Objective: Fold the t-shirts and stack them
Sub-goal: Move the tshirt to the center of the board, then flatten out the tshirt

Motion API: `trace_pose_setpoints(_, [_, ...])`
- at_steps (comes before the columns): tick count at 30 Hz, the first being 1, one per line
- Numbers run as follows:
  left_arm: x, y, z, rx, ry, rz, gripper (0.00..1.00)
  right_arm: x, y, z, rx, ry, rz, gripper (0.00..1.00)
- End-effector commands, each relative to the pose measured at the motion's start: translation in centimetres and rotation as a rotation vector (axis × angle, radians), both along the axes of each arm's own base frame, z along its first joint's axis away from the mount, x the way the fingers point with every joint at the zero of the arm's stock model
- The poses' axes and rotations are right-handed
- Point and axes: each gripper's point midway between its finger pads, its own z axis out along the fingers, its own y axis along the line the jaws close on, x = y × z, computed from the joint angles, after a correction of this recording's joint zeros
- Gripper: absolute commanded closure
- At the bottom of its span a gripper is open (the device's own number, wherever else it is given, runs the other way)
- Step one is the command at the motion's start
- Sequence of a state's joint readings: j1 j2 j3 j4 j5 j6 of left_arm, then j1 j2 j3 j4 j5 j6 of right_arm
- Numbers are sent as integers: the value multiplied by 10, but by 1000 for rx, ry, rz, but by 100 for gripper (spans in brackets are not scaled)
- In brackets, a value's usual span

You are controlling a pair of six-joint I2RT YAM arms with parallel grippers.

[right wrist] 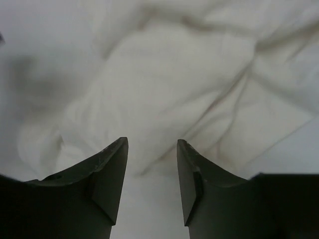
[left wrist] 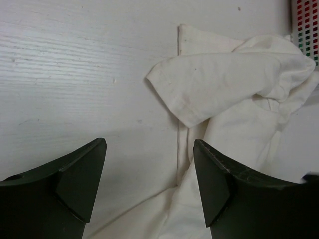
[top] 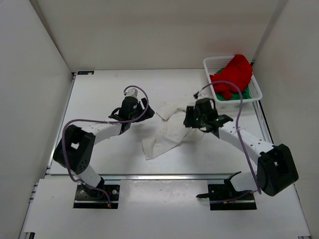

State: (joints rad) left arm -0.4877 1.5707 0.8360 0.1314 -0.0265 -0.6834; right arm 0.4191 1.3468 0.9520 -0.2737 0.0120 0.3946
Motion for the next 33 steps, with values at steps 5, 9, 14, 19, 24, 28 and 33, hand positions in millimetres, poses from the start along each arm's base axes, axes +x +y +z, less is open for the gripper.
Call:
trace_pose_setpoints(5, [15,-34,-22,32,58,-110,15,-95,49,-68,119,154,154,50])
trace_pose_setpoints(9, [21,-54,-34,10,90,-172,9,-106,66,-80,243,153,189,46])
trace_pose_setpoints(14, [25,-73,-49,8,125,-203,11,-106,87,-92,299,170,214,46])
trace_pose_setpoints(19, [29,-94,-61,-5,145,-224,15,-95,100,-101,305,179,187,60])
trace_pose_setpoints(24, [35,-108,-62,-40,136,-229,57,-87,97,-93,273,160,172,90])
trace_pose_setpoints(28, [43,-106,-44,-117,92,-192,89,-80,89,-60,250,96,166,100])
trace_pose_setpoints(33, [55,-87,8,-171,4,-135,100,-63,66,5,253,-18,151,100])
